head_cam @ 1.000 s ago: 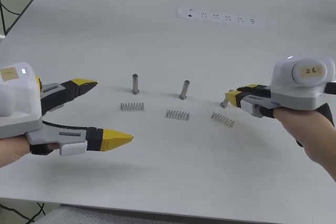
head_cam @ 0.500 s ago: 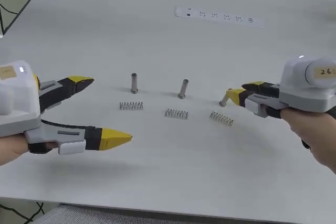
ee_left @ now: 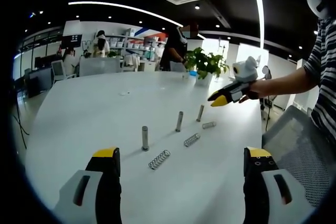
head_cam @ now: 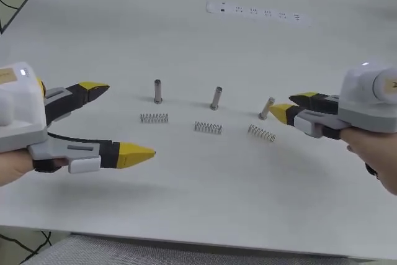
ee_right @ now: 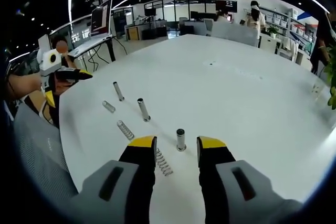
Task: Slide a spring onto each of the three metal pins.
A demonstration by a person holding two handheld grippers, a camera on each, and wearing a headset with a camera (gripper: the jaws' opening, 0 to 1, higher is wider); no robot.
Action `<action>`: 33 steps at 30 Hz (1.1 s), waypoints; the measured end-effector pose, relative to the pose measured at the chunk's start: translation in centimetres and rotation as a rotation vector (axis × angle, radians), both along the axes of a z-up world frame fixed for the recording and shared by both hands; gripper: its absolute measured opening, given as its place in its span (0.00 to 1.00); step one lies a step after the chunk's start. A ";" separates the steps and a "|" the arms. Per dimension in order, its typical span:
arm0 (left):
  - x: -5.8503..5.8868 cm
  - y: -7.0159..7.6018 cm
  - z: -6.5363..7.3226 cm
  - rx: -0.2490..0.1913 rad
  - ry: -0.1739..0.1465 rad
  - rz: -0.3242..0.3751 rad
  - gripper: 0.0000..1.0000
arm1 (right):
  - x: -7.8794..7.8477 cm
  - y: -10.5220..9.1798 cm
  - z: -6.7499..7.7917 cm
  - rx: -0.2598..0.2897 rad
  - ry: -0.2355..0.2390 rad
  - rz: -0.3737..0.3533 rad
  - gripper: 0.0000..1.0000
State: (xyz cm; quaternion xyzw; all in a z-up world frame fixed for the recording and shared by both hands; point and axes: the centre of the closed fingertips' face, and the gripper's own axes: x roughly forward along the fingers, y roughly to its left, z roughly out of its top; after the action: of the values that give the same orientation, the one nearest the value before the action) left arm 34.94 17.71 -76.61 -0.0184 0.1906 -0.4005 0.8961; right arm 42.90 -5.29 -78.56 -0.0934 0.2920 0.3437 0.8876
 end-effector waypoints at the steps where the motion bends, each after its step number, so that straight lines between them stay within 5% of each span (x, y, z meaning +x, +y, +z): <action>1: 0.0 0.0 0.0 -0.001 0.000 0.000 0.97 | -0.1 0.0 0.0 -0.003 0.001 0.002 0.33; 26: -0.5 -0.2 -0.3 -0.005 0.018 -0.015 0.97 | -2.9 0.2 -2.1 -0.123 0.040 0.169 0.33; 33: -0.3 0.0 -0.2 -0.006 0.015 -0.003 0.97 | -3.5 0.6 -3.0 -0.248 0.030 0.297 0.32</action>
State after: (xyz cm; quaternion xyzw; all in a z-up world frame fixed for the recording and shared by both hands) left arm 34.60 17.76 -76.83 -0.0239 0.1961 -0.4022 0.8940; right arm 39.37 -4.67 -81.53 -0.2390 0.3285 0.4337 0.8043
